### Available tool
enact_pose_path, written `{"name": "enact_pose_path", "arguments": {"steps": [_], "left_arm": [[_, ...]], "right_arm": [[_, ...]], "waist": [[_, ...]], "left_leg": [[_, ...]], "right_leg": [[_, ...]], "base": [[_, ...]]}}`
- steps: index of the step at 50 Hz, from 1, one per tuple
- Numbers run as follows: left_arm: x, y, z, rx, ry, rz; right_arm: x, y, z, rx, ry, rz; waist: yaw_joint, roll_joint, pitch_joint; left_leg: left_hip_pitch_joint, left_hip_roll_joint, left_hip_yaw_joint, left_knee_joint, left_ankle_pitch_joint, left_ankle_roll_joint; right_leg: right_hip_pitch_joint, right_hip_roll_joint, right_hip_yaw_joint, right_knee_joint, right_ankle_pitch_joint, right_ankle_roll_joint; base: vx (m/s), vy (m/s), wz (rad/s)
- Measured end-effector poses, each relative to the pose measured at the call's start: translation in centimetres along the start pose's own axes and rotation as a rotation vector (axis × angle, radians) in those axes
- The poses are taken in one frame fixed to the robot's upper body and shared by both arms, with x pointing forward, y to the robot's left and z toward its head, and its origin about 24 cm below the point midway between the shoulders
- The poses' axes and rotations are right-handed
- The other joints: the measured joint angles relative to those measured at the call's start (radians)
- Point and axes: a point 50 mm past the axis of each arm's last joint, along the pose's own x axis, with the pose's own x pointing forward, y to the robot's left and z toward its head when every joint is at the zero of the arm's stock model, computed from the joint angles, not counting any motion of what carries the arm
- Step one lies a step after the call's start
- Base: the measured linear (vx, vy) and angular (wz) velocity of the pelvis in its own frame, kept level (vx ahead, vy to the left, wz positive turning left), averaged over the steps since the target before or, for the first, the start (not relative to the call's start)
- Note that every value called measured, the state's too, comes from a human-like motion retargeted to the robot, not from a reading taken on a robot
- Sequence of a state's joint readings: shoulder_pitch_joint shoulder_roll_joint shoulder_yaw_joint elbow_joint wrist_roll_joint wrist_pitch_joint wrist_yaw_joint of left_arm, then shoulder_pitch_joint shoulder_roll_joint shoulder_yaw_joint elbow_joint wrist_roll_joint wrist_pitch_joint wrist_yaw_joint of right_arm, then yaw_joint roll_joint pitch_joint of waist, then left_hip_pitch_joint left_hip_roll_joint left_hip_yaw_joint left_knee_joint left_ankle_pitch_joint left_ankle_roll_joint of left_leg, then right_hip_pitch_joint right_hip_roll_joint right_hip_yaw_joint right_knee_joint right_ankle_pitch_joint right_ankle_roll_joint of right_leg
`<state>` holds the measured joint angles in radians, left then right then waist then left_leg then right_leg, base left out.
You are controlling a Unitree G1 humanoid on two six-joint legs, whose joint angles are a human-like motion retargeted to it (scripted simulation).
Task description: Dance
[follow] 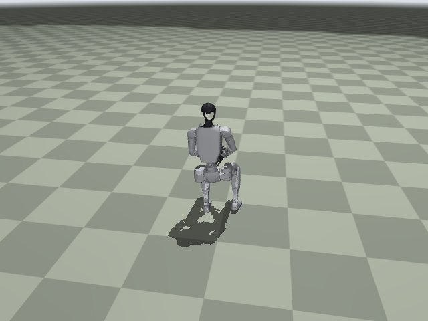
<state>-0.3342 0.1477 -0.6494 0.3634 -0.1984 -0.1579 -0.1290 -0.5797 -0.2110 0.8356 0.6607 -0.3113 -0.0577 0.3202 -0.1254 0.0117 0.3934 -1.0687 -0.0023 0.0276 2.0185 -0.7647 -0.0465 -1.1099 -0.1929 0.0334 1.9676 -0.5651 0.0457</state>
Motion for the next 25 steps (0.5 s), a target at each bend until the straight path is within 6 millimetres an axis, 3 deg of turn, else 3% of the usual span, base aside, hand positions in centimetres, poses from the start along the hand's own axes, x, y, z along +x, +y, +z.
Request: {"name": "enact_pose_path", "arguments": {"steps": [10, 18, 21, 25], "left_arm": [[0.5, -1.9, -2.4, -0.042, 0.128, -0.114], [-0.6, -3.9, -4.4, -0.029, 0.210, -0.212], [-1.4, -3.9, -5.4, -0.018, 0.247, -0.213], [-1.3, -0.6, -4.1, 0.063, 0.184, -0.114]], "right_arm": [[0.5, 2.9, -1.1, 0.040, 0.062, 0.153], [0.7, 5.3, -0.4, 0.133, 0.005, 0.233], [0.9, 4.1, 0.9, 0.183, -0.066, 0.179], [-0.2, 0.9, 1.5, 0.275, -0.181, -0.004]], "waist": [[0.031, -0.008, -0.028], [0.061, -0.023, -0.058], [0.078, -0.035, -0.080], [0.100, -0.064, -0.113]], "left_leg": [[-0.018, -0.044, 0.015, -0.011, 0.071, -0.045], [-0.040, -0.036, 0.028, -0.040, 0.015, -0.040], [-0.041, -0.023, 0.031, -0.070, -0.012, -0.028], [-0.028, 0.006, 0.030, -0.141, -0.037, -0.014]], "right_leg": [[0.023, -0.025, -0.004, 0.046, -0.036, -0.027], [-0.012, -0.040, -0.015, 0.051, -0.049, -0.034], [-0.024, -0.046, -0.032, 0.041, -0.039, -0.031], [-0.033, -0.053, -0.084, 0.024, 0.016, -0.013]], "base": [[0.04, -0.02, 0.21], [0.14, -0.03, 0.07], [0.22, -0.04, -0.03], [0.25, -0.07, -0.11]]}}
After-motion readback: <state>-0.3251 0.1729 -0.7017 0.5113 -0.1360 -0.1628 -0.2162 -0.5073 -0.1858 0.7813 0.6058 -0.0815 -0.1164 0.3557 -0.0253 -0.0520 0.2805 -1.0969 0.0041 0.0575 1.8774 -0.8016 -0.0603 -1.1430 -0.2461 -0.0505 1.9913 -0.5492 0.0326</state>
